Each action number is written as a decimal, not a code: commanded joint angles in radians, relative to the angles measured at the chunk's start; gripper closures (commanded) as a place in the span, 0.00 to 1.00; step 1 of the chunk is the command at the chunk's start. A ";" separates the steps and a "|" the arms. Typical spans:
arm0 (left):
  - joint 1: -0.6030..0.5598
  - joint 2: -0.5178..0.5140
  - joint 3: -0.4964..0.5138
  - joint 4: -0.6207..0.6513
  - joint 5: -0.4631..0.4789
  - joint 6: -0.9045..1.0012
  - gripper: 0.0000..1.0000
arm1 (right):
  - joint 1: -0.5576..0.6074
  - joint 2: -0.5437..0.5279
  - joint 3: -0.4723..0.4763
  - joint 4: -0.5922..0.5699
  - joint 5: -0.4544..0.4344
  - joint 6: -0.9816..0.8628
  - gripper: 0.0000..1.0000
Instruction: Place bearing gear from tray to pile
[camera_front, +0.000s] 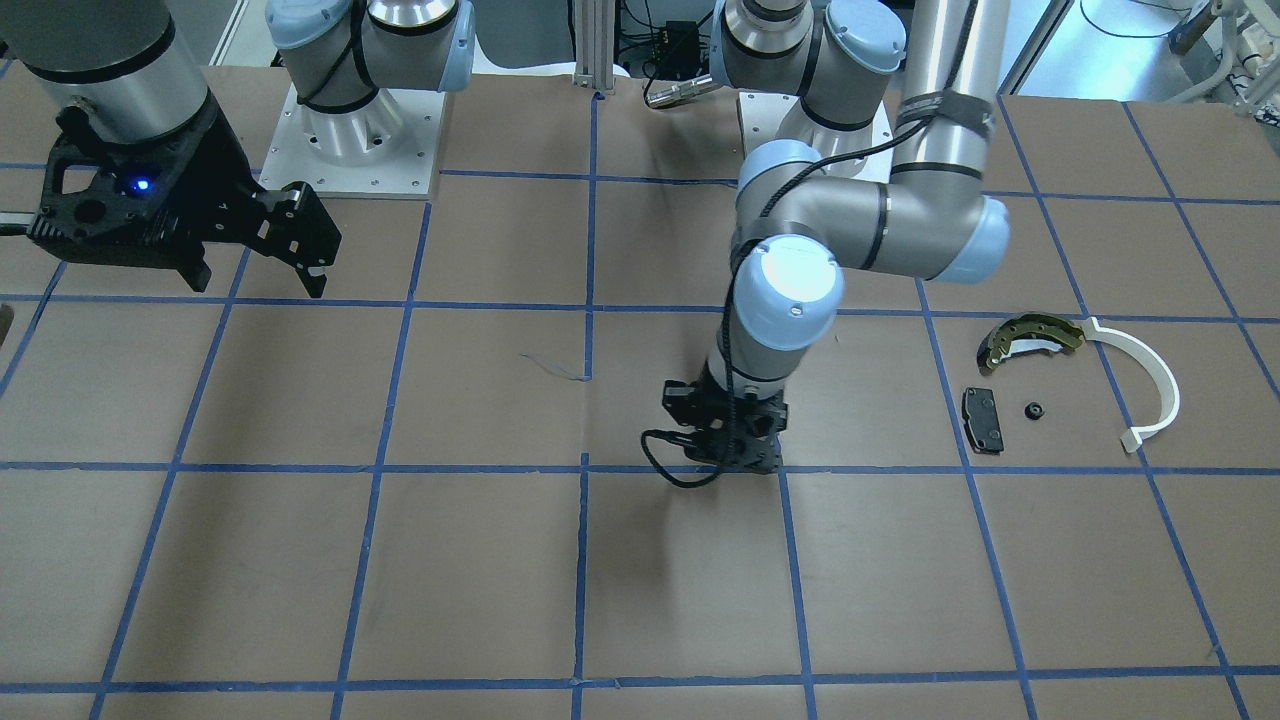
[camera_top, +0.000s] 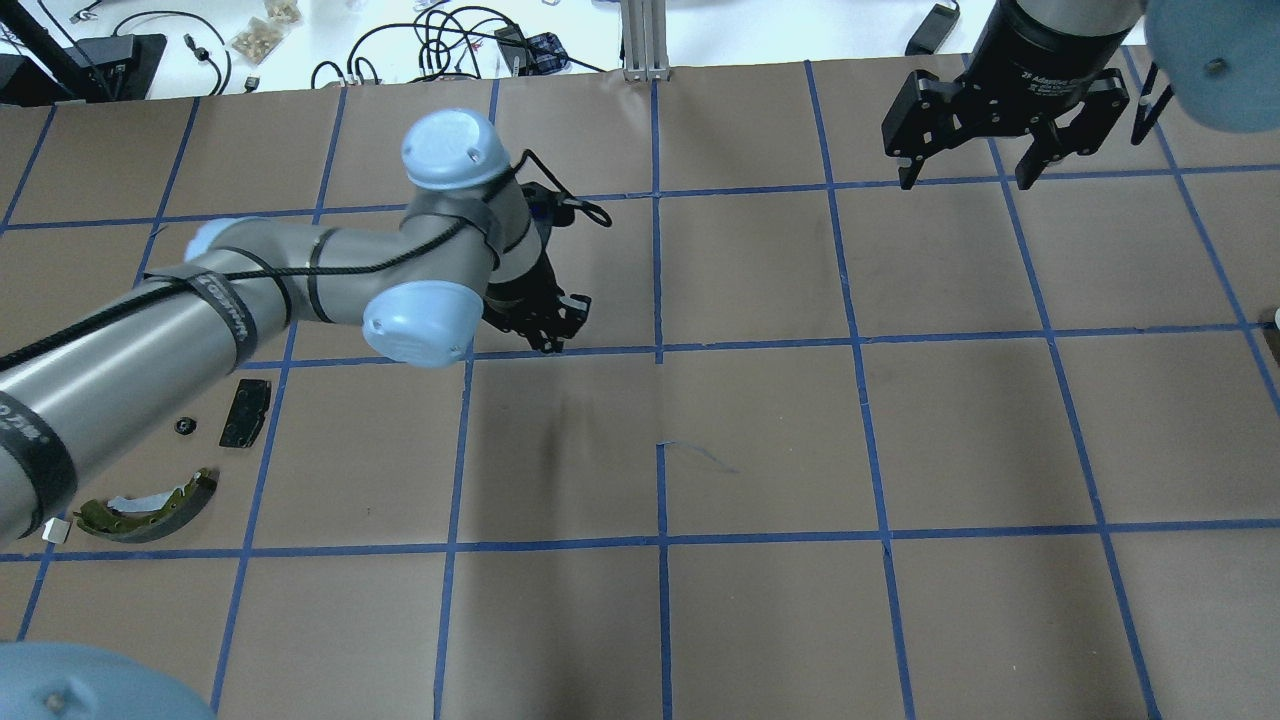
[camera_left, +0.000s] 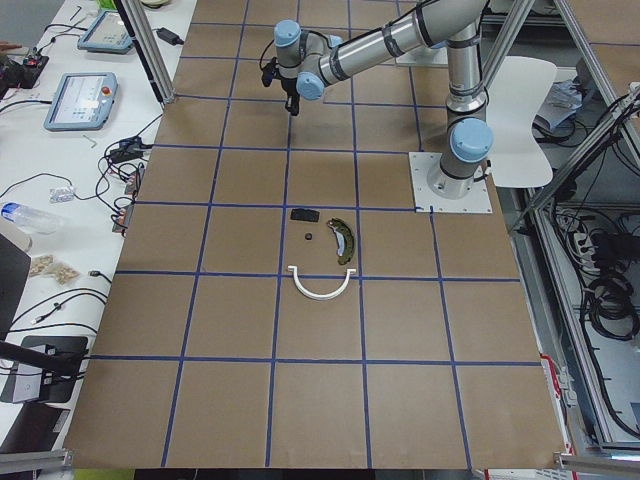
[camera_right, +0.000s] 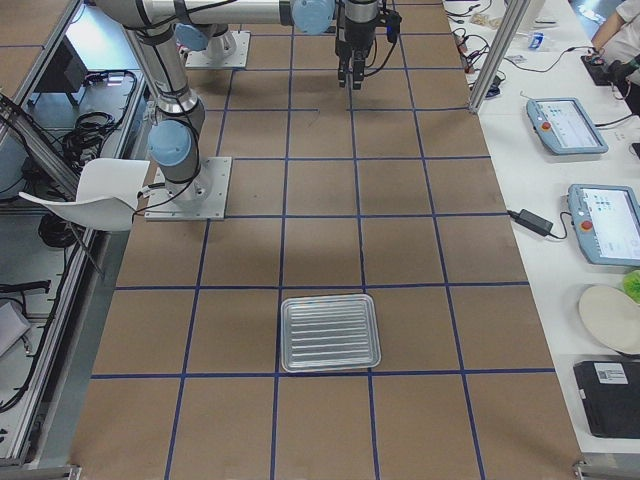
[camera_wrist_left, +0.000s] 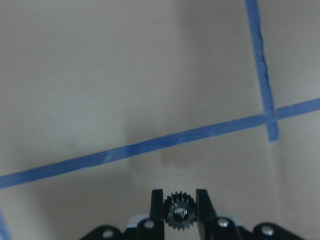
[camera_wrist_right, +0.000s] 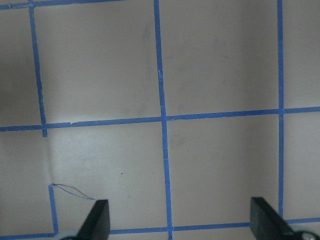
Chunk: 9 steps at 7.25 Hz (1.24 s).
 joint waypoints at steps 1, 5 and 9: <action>0.210 0.027 0.142 -0.260 0.116 0.161 1.00 | 0.000 0.001 -0.001 0.002 -0.002 0.004 0.00; 0.615 0.010 0.147 -0.211 0.133 0.561 1.00 | 0.002 0.007 0.014 -0.021 -0.008 -0.012 0.00; 0.756 -0.025 0.025 -0.045 0.130 0.694 1.00 | 0.002 -0.011 0.041 -0.085 0.007 -0.006 0.00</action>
